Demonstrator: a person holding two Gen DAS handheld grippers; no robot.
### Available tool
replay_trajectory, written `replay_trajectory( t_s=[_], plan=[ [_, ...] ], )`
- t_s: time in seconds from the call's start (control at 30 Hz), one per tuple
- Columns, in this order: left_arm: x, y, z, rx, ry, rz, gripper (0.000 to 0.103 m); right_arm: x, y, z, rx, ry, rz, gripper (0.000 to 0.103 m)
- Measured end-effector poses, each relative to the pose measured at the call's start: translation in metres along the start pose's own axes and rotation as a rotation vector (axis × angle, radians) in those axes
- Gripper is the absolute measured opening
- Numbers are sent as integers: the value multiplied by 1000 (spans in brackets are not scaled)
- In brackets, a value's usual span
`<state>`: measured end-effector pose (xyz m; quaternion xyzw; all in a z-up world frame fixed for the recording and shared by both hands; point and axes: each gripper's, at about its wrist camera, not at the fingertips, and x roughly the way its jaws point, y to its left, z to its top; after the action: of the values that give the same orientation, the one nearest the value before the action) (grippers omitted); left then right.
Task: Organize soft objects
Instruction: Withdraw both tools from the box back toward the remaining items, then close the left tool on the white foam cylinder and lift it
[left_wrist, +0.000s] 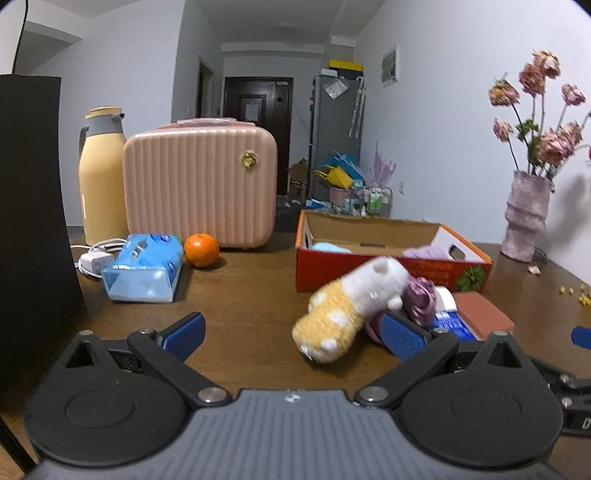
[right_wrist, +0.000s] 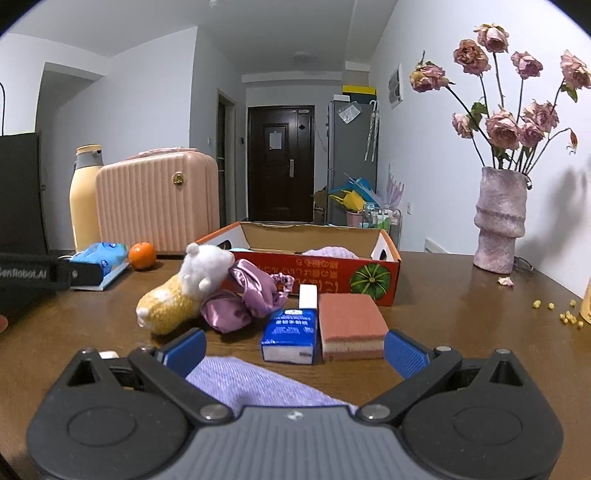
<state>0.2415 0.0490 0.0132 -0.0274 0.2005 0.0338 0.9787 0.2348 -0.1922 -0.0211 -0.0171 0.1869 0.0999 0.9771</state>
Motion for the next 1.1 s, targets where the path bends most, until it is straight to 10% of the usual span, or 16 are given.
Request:
replay_trajectory(
  t_s=[1.0,1.1],
  plan=[
    [23,-30,-52,89,240,-88,103,-13,-23,-25,36,45,-42,103],
    [23,-29,-52,82,245,-113,91,-13,-22,-26,34,49,-47,103]
  ],
)
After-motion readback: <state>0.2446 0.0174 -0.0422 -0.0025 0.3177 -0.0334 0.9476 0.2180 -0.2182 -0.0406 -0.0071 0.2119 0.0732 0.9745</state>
